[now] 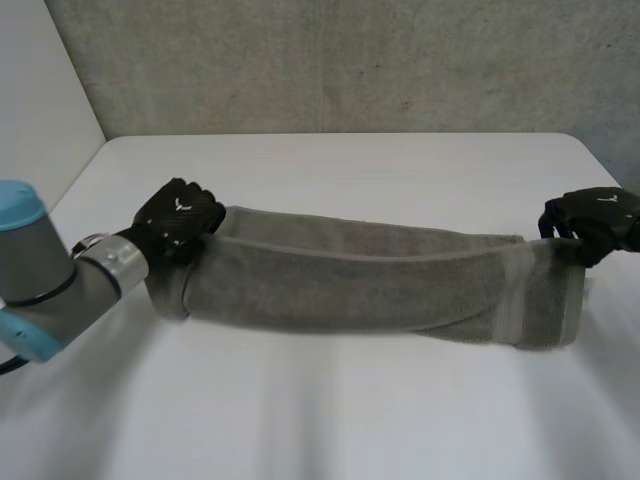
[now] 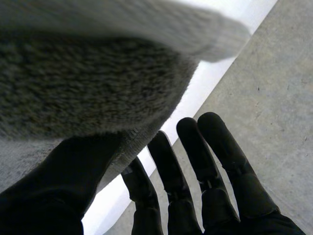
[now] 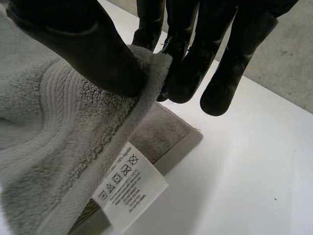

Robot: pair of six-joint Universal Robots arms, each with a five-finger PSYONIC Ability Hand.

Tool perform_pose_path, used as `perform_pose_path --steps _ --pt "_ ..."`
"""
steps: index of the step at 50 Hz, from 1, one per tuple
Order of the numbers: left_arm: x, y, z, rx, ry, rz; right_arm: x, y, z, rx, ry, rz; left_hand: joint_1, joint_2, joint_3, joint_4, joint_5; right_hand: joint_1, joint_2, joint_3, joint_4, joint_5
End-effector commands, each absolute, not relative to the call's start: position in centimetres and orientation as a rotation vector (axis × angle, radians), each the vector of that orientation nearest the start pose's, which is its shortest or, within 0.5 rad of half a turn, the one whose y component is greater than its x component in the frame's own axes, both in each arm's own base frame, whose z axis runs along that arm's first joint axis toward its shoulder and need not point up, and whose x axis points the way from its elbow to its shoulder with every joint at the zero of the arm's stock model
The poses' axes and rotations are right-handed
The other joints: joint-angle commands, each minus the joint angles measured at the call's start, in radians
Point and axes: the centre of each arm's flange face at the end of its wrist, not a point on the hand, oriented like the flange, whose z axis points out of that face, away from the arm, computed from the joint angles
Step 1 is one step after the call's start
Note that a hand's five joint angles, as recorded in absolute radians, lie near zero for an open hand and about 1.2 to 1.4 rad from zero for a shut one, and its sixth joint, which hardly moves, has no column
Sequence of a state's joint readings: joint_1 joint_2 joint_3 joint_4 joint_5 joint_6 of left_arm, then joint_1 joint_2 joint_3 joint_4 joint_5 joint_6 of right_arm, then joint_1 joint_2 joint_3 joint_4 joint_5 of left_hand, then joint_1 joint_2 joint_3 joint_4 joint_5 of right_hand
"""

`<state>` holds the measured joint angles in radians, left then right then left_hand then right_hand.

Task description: Fold the towel.

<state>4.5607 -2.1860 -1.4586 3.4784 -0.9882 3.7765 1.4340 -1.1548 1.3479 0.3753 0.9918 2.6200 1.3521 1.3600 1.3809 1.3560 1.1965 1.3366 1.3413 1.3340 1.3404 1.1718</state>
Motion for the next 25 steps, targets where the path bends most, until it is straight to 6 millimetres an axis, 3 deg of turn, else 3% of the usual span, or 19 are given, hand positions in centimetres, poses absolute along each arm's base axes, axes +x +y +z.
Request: perform_pose_path --steps 1,11,25 --pt "-25.2 -40.1 14.5 1.425 1.895 -2.185 14.9 -37.4 20.9 -0.9 2.4 -1.594 0.044 0.036 0.015 0.04 0.025 0.06 0.055 0.062 0.056 0.05" --pt "-27.3 -42.3 14.2 1.426 1.798 -2.254 17.1 -40.1 21.0 -0.924 2.339 -1.819 0.044 0.036 0.015 0.04 0.025 0.06 0.055 0.062 0.056 0.05" --pt "-29.0 -44.2 11.8 1.445 1.75 -2.29 18.1 -41.6 18.9 -0.925 2.396 -1.869 0.044 0.036 0.015 0.04 0.025 0.06 0.055 0.062 0.056 0.05"
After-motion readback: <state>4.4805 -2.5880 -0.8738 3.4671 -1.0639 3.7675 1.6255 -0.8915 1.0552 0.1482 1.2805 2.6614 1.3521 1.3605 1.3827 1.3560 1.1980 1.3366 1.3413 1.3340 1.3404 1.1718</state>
